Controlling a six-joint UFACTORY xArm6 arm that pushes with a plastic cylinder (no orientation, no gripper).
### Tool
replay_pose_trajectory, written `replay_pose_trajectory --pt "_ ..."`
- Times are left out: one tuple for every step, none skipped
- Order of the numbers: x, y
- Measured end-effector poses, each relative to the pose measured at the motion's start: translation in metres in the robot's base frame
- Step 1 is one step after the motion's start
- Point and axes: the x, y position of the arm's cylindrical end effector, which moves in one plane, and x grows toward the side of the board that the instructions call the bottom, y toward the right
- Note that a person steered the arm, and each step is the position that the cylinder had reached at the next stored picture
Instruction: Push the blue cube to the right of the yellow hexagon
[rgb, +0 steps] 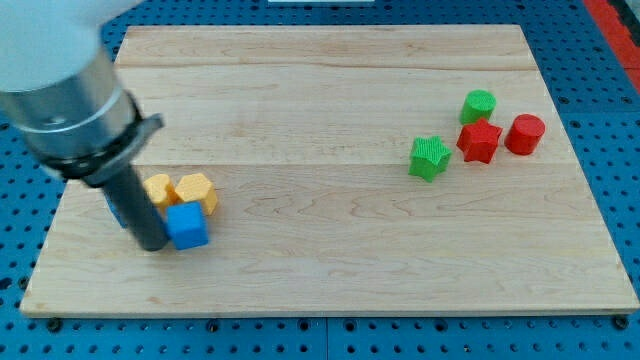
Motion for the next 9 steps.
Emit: replay_pose_trajectory --pt "-0.002 0.029" --pt "0.005 0.05" --pt "0.004 0.088" --pt "-0.022 0.133" --pt "-0.001 0.209" --pt "-0.04 0.319" --pt "-0.09 0.412" --pt "-0.093 0.469" --pt "-0.106 0.47"
